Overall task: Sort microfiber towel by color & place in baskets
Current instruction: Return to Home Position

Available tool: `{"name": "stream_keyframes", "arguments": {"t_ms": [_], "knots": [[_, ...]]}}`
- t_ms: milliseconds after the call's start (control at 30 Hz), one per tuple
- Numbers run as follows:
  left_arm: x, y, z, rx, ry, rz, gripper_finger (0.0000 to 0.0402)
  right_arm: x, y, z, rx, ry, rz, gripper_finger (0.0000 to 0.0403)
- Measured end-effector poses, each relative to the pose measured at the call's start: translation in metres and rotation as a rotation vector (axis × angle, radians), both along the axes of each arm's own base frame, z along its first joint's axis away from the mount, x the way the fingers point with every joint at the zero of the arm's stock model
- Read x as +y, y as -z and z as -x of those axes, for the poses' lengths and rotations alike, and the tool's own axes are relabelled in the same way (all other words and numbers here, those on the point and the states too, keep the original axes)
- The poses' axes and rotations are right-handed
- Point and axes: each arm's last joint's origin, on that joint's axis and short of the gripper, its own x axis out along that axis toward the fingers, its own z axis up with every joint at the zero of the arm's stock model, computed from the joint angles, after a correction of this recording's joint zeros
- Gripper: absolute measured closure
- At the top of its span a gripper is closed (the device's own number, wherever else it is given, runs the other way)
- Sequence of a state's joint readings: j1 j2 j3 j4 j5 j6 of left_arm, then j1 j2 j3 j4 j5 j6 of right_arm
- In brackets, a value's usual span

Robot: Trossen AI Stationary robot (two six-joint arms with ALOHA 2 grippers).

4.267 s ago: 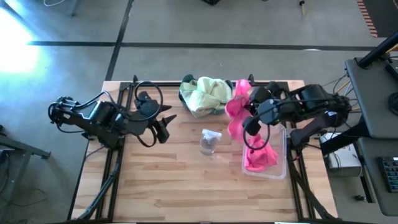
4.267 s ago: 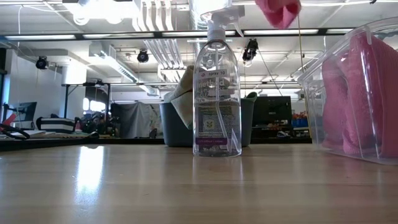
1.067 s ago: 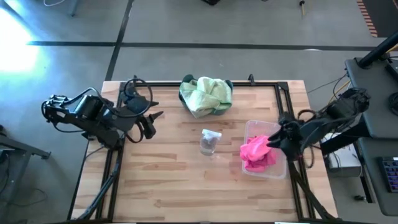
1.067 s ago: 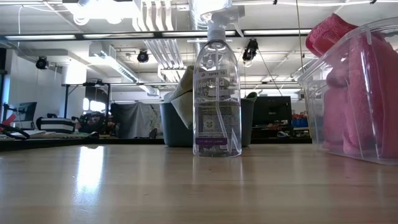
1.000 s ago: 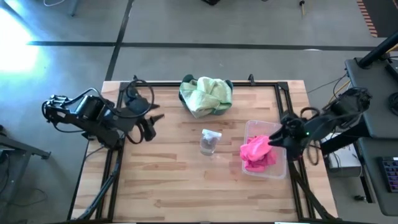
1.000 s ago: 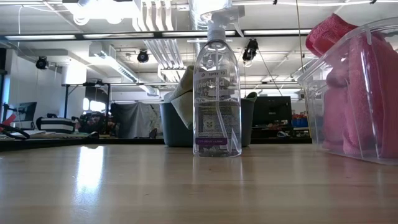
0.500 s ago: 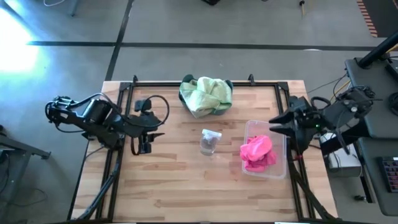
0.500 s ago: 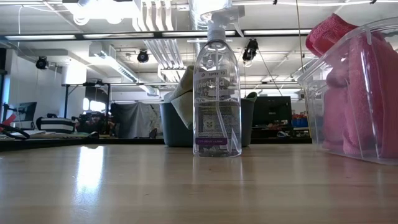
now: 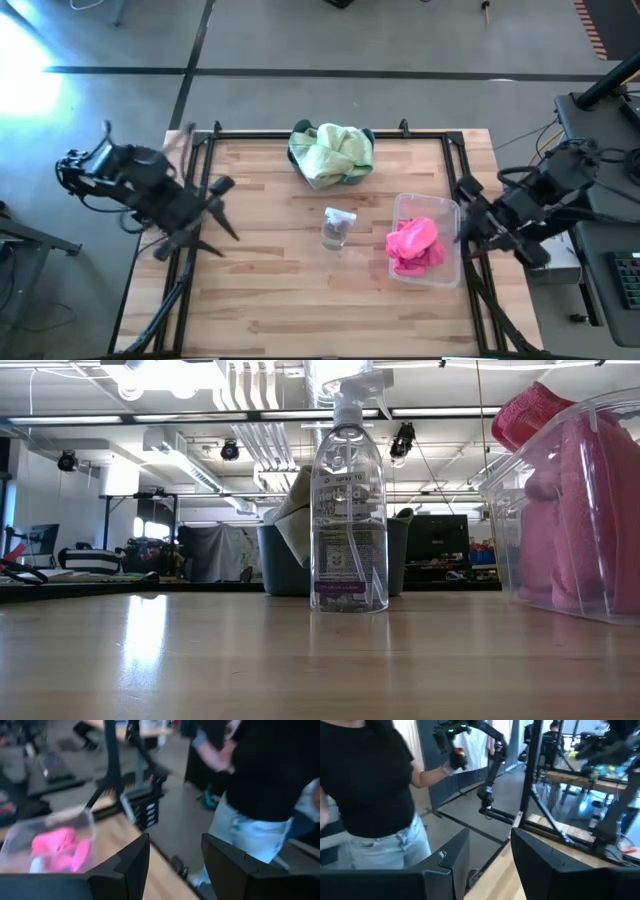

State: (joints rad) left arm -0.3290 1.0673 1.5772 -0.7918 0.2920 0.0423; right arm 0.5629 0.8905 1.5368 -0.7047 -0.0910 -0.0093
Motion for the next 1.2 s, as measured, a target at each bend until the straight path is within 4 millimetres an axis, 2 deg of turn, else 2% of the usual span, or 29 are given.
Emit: {"name": "stream_keyframes", "arguments": {"t_ms": [167, 300, 467, 667, 933, 1200], "knots": [[0.004, -0.005, 0.015, -0.037, 0.028, 0.029, 0.0238, 0.001, 0.003, -0.001, 0.059, 0.001, -0.059, 0.0270], [0.003, 0.004, 0.020, -0.026, 0.128, 0.052, 0.0238, 0.003, 0.015, -0.004, 0.100, 0.007, -0.080, 0.0273], [0.005, 0.027, 0.029, -0.055, 0.142, 0.113, 0.0238, 0.000, 0.037, 0.001, 0.056, 0.004, -0.130, 0.0268], [0.011, 0.062, 0.046, -0.175, 0.143, 0.205, 0.0238, -0.023, 0.061, 0.037, -0.106, -0.011, -0.278, 0.0262], [0.019, 0.098, 0.067, -0.370, 0.137, 0.282, 0.0238, -0.026, 0.106, 0.042, -0.191, -0.024, -0.380, 0.0269], [0.020, 0.133, 0.068, -0.456, 0.092, 0.351, 0.0238, -0.026, 0.141, 0.042, -0.248, -0.037, -0.447, 0.0274]]}}
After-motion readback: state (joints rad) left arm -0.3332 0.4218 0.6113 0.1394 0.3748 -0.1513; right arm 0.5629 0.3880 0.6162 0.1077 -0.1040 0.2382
